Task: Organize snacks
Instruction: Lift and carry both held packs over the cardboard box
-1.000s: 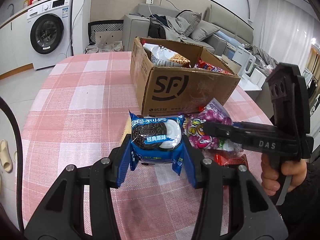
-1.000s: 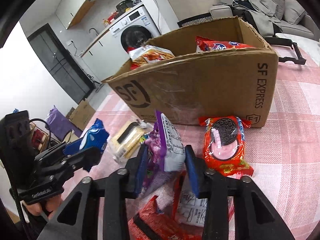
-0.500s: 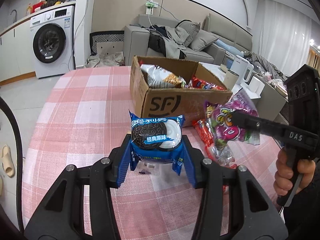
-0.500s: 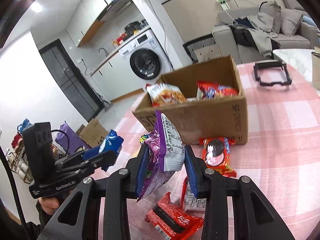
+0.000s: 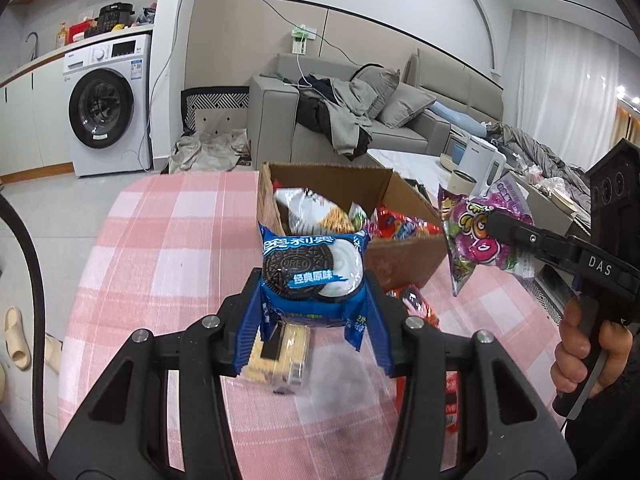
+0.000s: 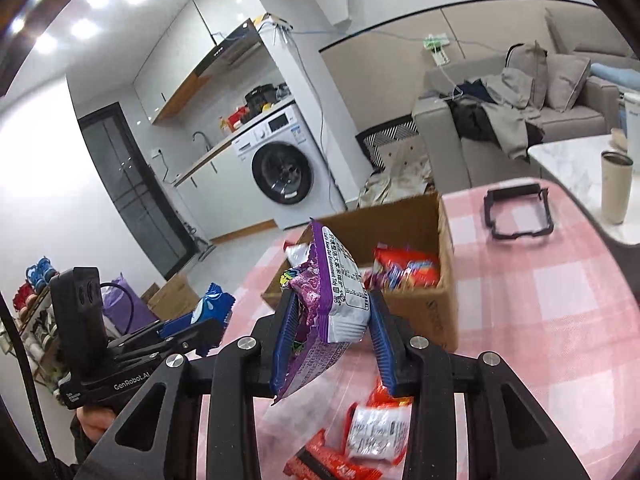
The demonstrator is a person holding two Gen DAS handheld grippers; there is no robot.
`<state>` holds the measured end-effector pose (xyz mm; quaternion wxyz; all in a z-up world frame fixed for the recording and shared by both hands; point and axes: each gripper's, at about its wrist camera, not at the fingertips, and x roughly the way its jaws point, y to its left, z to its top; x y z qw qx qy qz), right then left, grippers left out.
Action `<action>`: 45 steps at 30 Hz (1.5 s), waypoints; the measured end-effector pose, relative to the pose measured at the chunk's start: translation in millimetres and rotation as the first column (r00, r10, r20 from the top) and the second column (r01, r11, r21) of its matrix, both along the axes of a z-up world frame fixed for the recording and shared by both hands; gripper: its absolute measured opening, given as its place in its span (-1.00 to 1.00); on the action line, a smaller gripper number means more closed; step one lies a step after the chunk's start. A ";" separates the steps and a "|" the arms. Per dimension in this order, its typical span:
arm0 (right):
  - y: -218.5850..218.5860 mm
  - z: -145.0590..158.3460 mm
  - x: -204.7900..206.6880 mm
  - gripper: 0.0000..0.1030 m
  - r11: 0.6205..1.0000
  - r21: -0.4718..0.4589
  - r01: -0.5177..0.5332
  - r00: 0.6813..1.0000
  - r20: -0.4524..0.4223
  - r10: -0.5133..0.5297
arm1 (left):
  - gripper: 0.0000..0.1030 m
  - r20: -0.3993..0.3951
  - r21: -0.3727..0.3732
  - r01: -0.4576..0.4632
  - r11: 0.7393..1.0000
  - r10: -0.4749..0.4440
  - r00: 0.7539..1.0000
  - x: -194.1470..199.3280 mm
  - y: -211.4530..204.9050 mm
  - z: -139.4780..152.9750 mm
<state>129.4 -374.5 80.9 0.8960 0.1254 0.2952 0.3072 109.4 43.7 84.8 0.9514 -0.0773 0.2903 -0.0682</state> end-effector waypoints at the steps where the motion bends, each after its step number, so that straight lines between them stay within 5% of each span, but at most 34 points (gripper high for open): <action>1: -1.3 3.1 1.7 -0.31 1.000 0.004 0.007 1.000 0.006 -0.007 | -0.15 0.004 -0.003 -0.004 1.000 0.004 1.000 1.2 -0.2 3.1; 25: -8.7 37.1 49.3 -0.31 0.995 0.025 0.099 0.991 0.089 -0.100 | -0.14 0.079 0.046 0.000 0.999 -0.004 0.997 69.9 -34.6 47.3; 45: 8.8 13.9 96.4 -0.30 0.986 -0.012 0.166 0.984 0.068 -0.165 | -0.14 0.033 0.047 -0.009 0.999 0.007 0.999 153.8 -45.1 11.5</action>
